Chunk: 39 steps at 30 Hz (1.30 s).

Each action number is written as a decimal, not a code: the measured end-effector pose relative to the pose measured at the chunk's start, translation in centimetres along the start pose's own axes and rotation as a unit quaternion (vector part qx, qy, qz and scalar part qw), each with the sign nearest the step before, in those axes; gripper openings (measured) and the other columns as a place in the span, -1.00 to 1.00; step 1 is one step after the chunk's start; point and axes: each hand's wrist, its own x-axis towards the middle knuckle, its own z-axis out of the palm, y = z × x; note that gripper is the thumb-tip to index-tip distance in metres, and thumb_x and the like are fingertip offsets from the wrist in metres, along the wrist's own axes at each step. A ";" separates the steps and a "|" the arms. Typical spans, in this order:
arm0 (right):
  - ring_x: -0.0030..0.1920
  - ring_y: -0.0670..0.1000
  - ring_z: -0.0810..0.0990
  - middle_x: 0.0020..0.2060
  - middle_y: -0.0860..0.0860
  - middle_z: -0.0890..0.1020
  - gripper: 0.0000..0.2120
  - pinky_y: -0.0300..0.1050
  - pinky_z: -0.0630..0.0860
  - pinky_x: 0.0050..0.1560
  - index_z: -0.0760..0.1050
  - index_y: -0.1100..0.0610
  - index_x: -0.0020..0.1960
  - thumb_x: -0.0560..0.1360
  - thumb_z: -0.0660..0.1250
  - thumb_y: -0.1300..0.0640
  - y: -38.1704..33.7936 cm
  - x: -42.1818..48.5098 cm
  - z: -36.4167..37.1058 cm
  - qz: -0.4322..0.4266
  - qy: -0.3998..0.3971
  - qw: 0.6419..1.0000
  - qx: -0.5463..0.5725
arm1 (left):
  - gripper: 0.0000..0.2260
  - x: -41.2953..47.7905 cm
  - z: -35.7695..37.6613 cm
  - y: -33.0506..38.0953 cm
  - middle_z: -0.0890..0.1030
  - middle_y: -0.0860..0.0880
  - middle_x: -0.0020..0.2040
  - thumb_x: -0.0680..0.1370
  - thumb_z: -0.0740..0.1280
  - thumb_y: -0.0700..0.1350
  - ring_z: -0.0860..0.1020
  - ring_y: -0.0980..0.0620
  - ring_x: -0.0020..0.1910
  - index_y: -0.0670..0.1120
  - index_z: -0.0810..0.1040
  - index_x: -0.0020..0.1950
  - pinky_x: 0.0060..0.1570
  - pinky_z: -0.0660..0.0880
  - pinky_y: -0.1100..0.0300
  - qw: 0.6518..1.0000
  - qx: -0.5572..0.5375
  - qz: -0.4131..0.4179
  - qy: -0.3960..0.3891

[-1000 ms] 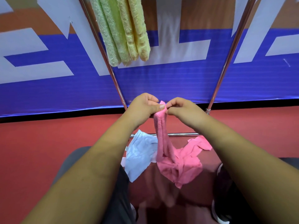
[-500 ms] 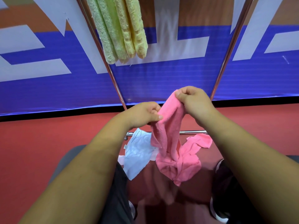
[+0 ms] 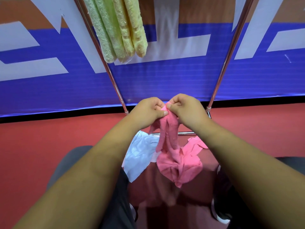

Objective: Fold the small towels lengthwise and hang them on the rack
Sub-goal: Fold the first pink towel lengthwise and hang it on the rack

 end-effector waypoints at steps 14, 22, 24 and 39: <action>-0.23 -0.11 0.59 -0.26 -0.10 0.65 -0.93 -0.27 0.42 -0.25 0.60 0.03 -0.06 0.57 0.47 0.10 -0.4 0.3 -0.5 -0.014 0.087 0.996 -0.033 | -0.72 0.1 -0.5 -0.3 0.74 0.02 -0.11 0.45 0.64 -0.19 0.67 0.08 -0.17 -0.04 0.64 0.07 -0.11 0.58 0.16 0.993 0.117 -0.003 -0.014; -0.12 0.00 0.63 -0.27 -0.08 0.65 -0.90 -0.29 0.40 -0.22 0.60 0.09 -0.04 0.60 0.46 0.08 0.0 1.1 -2.0 0.019 0.162 0.987 -0.010 | -0.75 1.0 -1.9 -2.4 0.62 0.06 -0.29 0.49 0.61 0.09 0.65 -0.05 -0.13 -0.01 0.67 -0.23 -0.02 0.63 0.05 0.955 0.283 -0.068 0.057; -0.13 0.00 0.64 -0.26 -0.07 0.67 -0.90 -0.16 0.44 -0.13 0.60 0.09 -0.05 0.59 0.47 0.08 0.2 1.0 -2.0 0.018 0.162 0.986 -0.016 | -0.73 1.1 -1.9 -2.6 0.67 0.03 -0.29 0.52 0.58 0.11 0.66 -0.03 -0.17 -0.03 0.69 -0.25 -0.06 0.61 0.12 0.960 0.252 -0.094 0.073; -0.28 -0.23 0.63 -0.11 0.04 0.79 -0.91 -0.31 0.63 -0.16 0.80 0.07 0.07 0.63 0.50 0.15 -1.1 -0.4 -3.4 -0.072 -0.180 0.980 -0.033 | -0.80 0.7 -1.8 -0.8 0.69 0.09 -0.23 0.56 0.50 -0.22 0.60 0.10 -0.27 0.04 0.71 0.10 -0.14 0.56 0.14 0.992 -0.024 -0.005 0.124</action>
